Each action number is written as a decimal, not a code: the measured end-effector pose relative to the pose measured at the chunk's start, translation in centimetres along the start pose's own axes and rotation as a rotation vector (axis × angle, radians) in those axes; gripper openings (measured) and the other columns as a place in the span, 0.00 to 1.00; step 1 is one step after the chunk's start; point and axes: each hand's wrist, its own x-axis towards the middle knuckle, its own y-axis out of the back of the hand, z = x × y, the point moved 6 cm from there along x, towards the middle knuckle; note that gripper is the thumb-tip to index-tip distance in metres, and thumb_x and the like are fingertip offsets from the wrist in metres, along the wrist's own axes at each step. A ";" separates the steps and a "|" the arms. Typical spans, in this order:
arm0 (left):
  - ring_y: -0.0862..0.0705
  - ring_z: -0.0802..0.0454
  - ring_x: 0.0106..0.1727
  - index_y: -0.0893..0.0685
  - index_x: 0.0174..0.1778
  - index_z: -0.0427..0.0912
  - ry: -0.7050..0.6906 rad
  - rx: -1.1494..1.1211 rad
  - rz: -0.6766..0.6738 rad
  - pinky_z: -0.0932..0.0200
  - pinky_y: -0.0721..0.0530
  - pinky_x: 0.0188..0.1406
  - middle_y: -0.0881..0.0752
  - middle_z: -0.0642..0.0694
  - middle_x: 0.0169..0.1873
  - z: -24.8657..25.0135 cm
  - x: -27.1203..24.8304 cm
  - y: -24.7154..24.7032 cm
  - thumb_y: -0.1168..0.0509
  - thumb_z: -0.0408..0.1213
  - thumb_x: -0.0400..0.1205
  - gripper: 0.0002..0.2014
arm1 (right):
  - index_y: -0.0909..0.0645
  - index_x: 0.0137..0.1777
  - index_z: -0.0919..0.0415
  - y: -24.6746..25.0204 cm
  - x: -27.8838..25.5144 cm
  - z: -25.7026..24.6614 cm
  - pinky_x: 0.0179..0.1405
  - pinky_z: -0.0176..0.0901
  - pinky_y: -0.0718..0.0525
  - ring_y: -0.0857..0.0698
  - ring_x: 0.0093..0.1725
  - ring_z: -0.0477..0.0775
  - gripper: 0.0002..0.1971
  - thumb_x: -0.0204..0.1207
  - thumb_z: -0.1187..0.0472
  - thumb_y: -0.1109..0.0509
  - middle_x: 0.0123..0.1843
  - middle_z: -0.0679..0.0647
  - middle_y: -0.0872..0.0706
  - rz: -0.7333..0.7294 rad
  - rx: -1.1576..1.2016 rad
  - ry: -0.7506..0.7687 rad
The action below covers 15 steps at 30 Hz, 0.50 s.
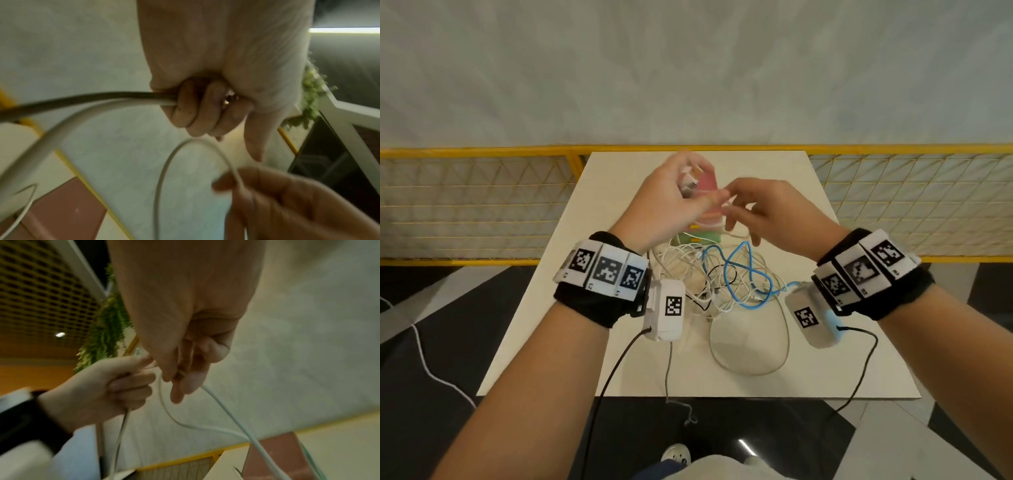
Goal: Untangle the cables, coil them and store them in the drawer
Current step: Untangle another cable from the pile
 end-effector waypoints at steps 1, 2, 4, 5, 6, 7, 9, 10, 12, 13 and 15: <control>0.26 0.62 0.25 0.21 0.60 0.46 0.009 -0.062 0.032 0.69 0.25 0.30 0.23 0.49 0.31 -0.1 -0.2 0.7 0.26 0.40 0.78 0.17 | 0.21 0.50 0.49 -0.4 -0.7 -0.4 0.29 0.39 0.21 0.16 0.21 0.43 0.02 0.82 0.54 0.35 0.35 0.42 0.11 -0.050 -0.102 0.011; 0.29 0.62 0.25 0.23 0.63 0.45 0.025 -0.102 0.046 0.68 0.27 0.30 0.27 0.49 0.30 -0.2 -0.4 1.3 0.27 0.38 0.79 0.18 | 0.21 0.50 0.50 -1.0 -1.5 -0.6 0.32 0.41 0.18 0.16 0.22 0.41 0.04 0.81 0.52 0.34 0.34 0.40 0.10 -0.131 -0.192 0.010; 0.30 0.63 0.25 0.23 0.61 0.45 0.062 -0.145 0.025 0.64 0.29 0.31 0.28 0.54 0.29 -0.3 -0.9 2.0 0.31 0.40 0.83 0.13 | 0.19 0.50 0.48 -3.0 -3.8 -1.3 0.37 0.43 0.14 0.16 0.22 0.40 0.04 0.79 0.51 0.33 0.35 0.38 0.10 -0.381 -0.224 -0.013; 0.30 0.63 0.24 0.22 0.58 0.45 0.070 -0.160 0.011 0.63 0.31 0.30 0.28 0.58 0.28 -0.3 -1.2 2.0 0.35 0.41 0.85 0.08 | 0.18 0.49 0.49 -4.0 -5.1 -2.1 0.36 0.41 0.14 0.16 0.22 0.42 0.05 0.79 0.51 0.32 0.35 0.39 0.10 -0.524 -0.159 -0.026; 0.30 0.62 0.24 0.23 0.54 0.45 0.064 -0.173 -0.002 0.63 0.32 0.29 0.28 0.59 0.26 -0.2 -1.4 2.0 0.39 0.43 0.87 0.06 | 0.17 0.49 0.50 -4.7 -6.3 -2.7 0.35 0.38 0.14 0.15 0.22 0.44 0.06 0.79 0.51 0.32 0.36 0.41 0.09 -0.638 -0.068 -0.049; 0.31 0.61 0.23 0.24 0.51 0.43 0.051 -0.186 -0.022 0.64 0.32 0.28 0.30 0.58 0.24 0.3 -1.8 1.8 0.43 0.43 0.89 0.08 | 0.16 0.48 0.52 -5.1 -7.1 -3.1 0.34 0.35 0.16 0.14 0.24 0.47 0.08 0.79 0.51 0.33 0.37 0.43 0.09 -0.703 0.000 -0.069; 0.34 0.57 0.22 0.28 0.46 0.43 0.018 -0.240 -0.085 0.66 0.33 0.25 0.34 0.53 0.25 1.2 -2.7 1.1 0.49 0.42 0.91 0.11 | 0.15 0.47 0.54 -4.8 -7.5 -3.4 0.35 0.34 0.18 0.14 0.27 0.47 0.10 0.81 0.51 0.35 0.36 0.45 0.10 -0.641 -0.030 -0.058; 0.36 0.56 0.22 0.30 0.44 0.43 -0.007 -0.274 -0.121 0.66 0.33 0.24 0.37 0.50 0.27 1.9 -3.1 0.7 0.50 0.41 0.92 0.12 | 0.16 0.47 0.54 -4.2 -7.1 -3.4 0.38 0.37 0.17 0.14 0.30 0.45 0.11 0.81 0.50 0.37 0.36 0.44 0.11 -0.532 -0.100 -0.026; 0.36 0.54 0.23 0.33 0.42 0.42 -0.038 -0.357 -0.179 0.65 0.32 0.25 0.39 0.47 0.28 3.1 -4.0 -0.1 0.53 0.40 0.92 0.13 | 0.17 0.50 0.53 -3.1 -6.4 -3.4 0.44 0.44 0.17 0.16 0.39 0.44 0.12 0.81 0.48 0.39 0.41 0.43 0.13 -0.291 -0.170 0.016; 0.34 0.53 0.24 0.33 0.42 0.42 -0.050 -0.404 -0.200 0.65 0.30 0.27 0.39 0.47 0.27 3.7 -4.4 -0.5 0.54 0.39 0.92 0.14 | 0.18 0.55 0.54 -2.9 -6.2 -3.6 0.48 0.44 0.17 0.16 0.44 0.43 0.12 0.82 0.49 0.39 0.46 0.44 0.13 -0.215 -0.118 0.016; 0.28 0.53 0.28 0.33 0.41 0.42 -0.094 -0.445 -0.218 0.64 0.23 0.36 0.36 0.51 0.26 4.8 -5.1 -1.3 0.55 0.40 0.92 0.15 | 0.21 0.61 0.58 -3.3 -6.0 -4.3 0.54 0.38 0.19 0.16 0.52 0.40 0.13 0.83 0.53 0.40 0.53 0.45 0.14 -0.175 0.072 0.002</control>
